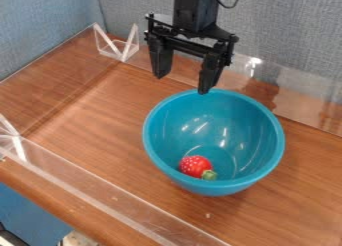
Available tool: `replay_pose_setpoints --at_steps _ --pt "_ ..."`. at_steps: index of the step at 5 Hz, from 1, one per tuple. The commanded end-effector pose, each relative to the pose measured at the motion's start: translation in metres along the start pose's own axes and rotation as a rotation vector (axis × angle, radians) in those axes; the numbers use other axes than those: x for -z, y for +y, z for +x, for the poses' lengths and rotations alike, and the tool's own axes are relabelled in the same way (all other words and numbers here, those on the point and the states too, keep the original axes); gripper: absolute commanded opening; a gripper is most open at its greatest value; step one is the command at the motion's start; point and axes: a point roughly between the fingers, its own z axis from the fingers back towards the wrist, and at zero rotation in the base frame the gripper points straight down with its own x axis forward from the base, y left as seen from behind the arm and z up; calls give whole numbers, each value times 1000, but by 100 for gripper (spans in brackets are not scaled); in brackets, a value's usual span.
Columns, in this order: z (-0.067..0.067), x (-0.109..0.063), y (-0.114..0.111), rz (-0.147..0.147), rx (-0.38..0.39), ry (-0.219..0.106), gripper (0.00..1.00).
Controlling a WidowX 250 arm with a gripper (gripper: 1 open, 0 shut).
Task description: Remove the strawberry from inside the blue bowl and put it on the table
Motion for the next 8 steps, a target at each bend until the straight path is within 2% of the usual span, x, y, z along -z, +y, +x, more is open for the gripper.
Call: replay_pose_setpoints --at_steps 1,2,3,4,5,6,7,8 --pt "-4 7 -7 -1 33 18 100" --pt "-12 25 -22 0 106 60 100" --pt "-23 38 -37 6 170 57 100" --pt "-27 56 -48 16 208 47 100" --pt "-25 71 -52 24 220 49 100" --pt "-24 83 -52 27 212 73 100" --pt "-25 84 -52 34 213 60 0" --pt "-26 83 -53 38 217 44 0"
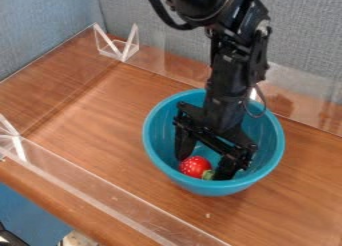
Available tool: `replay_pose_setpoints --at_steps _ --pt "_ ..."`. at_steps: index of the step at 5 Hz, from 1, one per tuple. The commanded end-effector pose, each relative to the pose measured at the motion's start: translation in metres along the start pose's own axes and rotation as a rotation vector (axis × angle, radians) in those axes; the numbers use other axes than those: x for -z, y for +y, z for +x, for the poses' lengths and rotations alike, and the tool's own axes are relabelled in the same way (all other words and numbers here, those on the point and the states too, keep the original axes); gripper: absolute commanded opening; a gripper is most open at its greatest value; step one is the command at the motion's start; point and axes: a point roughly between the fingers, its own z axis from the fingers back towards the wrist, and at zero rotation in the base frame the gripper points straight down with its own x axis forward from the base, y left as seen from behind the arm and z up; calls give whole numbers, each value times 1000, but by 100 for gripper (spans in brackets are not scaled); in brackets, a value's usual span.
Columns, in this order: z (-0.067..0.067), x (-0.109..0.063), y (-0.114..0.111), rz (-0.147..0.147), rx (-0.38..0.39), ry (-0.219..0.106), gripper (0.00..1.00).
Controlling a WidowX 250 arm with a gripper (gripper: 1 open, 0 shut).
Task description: Remove the strawberry from inside the blue bowl and put it on the table
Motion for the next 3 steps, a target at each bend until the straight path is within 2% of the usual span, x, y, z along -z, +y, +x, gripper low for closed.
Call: replay_pose_setpoints --at_steps 1,3 --pt "2 -8 -2 9 11 -50 0" --pt "1 -8 -3 18 15 -70 0"
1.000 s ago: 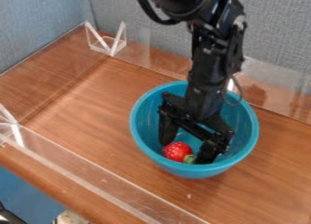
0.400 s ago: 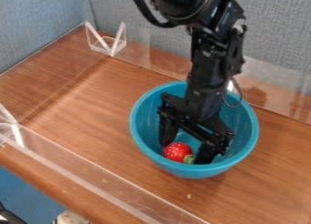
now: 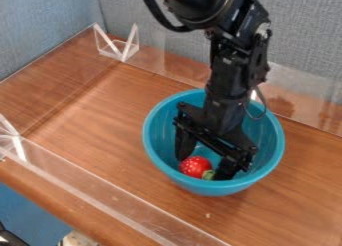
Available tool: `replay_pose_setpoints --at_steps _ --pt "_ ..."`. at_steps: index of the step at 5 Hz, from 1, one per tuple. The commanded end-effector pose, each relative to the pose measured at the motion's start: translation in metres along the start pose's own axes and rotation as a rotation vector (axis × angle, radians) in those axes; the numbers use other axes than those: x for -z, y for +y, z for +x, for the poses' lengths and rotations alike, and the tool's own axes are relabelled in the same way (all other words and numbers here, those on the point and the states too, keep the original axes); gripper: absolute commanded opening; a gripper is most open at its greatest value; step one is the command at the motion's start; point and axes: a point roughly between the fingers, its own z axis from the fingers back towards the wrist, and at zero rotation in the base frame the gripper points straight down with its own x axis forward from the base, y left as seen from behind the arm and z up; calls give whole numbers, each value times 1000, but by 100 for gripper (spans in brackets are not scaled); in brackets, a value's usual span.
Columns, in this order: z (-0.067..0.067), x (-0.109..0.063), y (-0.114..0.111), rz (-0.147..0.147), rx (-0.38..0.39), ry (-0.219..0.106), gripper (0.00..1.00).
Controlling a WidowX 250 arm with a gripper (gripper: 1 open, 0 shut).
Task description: Remove the strawberry from inside the blue bowl and put it on the table
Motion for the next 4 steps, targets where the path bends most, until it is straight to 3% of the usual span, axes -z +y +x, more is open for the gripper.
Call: replay_pose_setpoints --at_steps 1,4 --pt "2 -8 -2 6 9 -45 0" --pt "2 -8 -3 21 8 -71 0"
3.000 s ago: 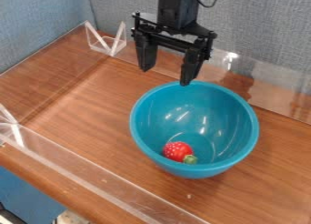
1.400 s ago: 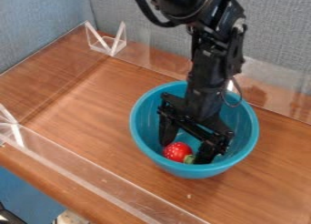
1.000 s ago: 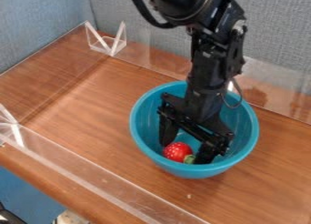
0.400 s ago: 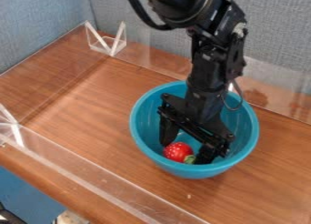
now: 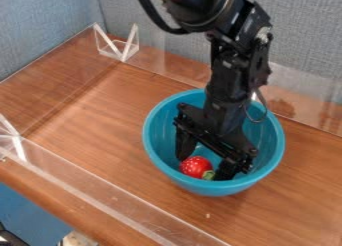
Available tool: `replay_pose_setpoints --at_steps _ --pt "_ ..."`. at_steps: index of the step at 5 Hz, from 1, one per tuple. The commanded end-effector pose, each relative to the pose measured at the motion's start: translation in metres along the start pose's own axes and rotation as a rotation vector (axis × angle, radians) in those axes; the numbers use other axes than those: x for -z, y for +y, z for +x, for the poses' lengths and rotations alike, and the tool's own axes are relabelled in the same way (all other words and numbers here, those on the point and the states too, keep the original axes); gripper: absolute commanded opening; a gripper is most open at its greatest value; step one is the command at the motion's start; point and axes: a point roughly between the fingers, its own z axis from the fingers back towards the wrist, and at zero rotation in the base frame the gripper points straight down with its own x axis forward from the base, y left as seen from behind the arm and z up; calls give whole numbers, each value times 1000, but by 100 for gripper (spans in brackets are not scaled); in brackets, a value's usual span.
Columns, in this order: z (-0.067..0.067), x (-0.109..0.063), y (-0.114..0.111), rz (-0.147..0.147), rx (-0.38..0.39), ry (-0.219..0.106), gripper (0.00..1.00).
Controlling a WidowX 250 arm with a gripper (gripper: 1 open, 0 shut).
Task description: Remove the strawberry from inside the blue bowl and put it on the table
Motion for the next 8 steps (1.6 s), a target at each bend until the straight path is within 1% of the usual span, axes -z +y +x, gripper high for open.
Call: replay_pose_setpoints --at_steps 1,5,8 --pt "2 -8 -3 4 10 -45 0" --pt "2 -11 -5 14 10 -82 0" --pt "-1 -22 -1 -5 22 -132 0"
